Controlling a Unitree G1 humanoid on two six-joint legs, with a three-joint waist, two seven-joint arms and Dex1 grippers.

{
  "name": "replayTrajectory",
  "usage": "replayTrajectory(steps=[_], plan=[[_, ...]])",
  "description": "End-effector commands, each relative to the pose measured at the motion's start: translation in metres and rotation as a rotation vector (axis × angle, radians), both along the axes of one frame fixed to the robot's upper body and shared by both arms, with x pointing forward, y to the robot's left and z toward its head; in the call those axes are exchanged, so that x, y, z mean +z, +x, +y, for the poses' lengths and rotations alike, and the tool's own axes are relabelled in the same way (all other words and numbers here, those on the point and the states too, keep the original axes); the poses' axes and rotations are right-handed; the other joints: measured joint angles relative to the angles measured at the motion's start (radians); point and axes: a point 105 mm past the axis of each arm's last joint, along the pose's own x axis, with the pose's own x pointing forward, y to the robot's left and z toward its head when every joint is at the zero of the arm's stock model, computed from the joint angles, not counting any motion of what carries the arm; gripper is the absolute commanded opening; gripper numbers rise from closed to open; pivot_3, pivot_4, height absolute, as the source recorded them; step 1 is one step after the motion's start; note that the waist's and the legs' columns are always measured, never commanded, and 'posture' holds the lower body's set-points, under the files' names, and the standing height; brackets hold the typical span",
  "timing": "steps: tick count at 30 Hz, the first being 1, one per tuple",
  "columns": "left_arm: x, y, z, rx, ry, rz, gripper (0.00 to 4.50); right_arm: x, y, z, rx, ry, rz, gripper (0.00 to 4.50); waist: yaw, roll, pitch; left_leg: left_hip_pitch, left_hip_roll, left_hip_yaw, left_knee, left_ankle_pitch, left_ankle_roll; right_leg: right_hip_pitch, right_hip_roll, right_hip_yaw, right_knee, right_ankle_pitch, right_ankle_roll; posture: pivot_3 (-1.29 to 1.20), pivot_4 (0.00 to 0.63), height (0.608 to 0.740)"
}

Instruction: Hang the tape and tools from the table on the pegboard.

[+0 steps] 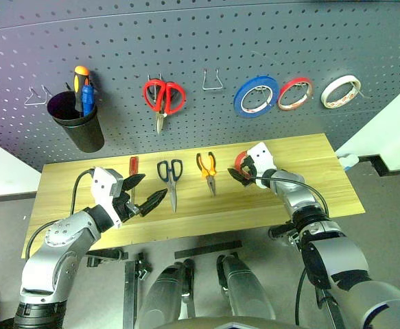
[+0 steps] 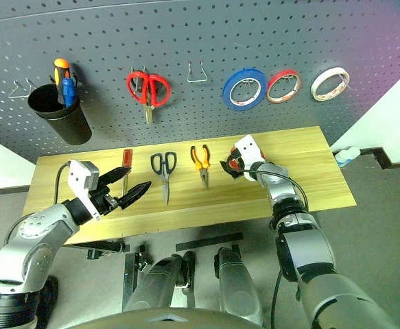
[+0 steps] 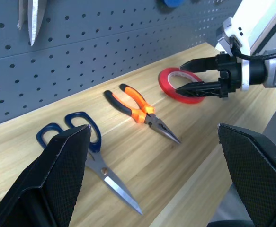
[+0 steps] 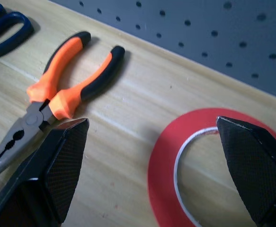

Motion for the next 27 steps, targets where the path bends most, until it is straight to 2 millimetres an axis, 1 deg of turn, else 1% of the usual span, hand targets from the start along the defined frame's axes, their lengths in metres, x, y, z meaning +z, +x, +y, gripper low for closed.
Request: replayTrajectory(steps=[1,6,9,11,14,17,21,27], plan=[[0.009,-0.005,-0.001,-0.024,0.007,-0.021,4.46,0.006,0.004,-0.005,-0.004,-0.01,0.013,4.5,0.0,0.0,0.0,0.0,0.0,0.0,0.0,0.0,0.0,0.0,0.0,0.0,0.0,0.0,0.0,-0.11,0.29,0.729],[0.017,-0.008,-0.007,-0.064,0.01,-0.019,4.46,0.008,0.007,-0.01,-0.021,-0.072,0.013,4.5,0.002,-0.002,0.003,0.0,0.0,0.0,0.0,0.0,0.0,0.0,0.0,0.0,0.0,0.0,0.0,-0.11,0.303,0.729],[0.022,-0.016,-0.013,-0.132,0.015,0.002,4.46,0.005,0.008,-0.014,-0.043,-0.088,0.036,4.5,0.003,-0.003,0.006,0.0,0.0,0.0,0.0,0.0,0.0,0.0,0.0,0.0,-0.001,0.0,0.0,-0.1,0.312,0.729],[0.025,-0.022,-0.016,-0.181,0.034,0.018,4.46,0.002,0.006,-0.01,-0.016,-0.101,0.046,4.5,0.004,-0.003,0.007,0.0,0.0,0.0,-0.001,0.0,0.0,0.0,0.0,0.0,-0.001,0.0,0.0,-0.1,0.318,0.729],[0.03,-0.03,-0.014,-0.229,0.08,0.028,4.46,0.0,0.006,-0.01,-0.028,-0.089,0.063,4.5,0.005,-0.003,0.013,-0.001,0.0,0.0,-0.002,0.0,0.0,0.0,0.0,0.0,-0.002,0.0,0.0,-0.1,0.322,0.729],[0.038,-0.037,-0.009,-0.264,0.115,0.035,4.46,-0.003,0.004,-0.013,-0.024,-0.114,0.077,4.5,0.005,-0.002,0.017,-0.001,0.0,0.0,-0.002,0.0,0.0,-0.001,-0.001,0.0,-0.003,0.0,0.0,-0.09,0.327,0.729],[0.05,-0.033,0.005,-0.244,0.177,0.0,4.46,-0.006,0.004,-0.018,-0.027,-0.129,0.096,4.5,0.006,0.0,0.019,-0.002,0.0,0.0,-0.003,0.0,0.0,-0.002,-0.001,0.0,-0.003,0.0,0.0,-0.09,0.329,0.729],[0.054,-0.034,0.005,-0.239,0.181,-0.014,4.46,-0.009,0.003,-0.023,-0.042,-0.145,0.132,4.5,0.006,0.0,0.025,-0.003,0.0,0.0,-0.003,0.0,0.0,-0.002,-0.001,-0.001,-0.005,0.0,0.0,-0.08,0.337,0.729]])
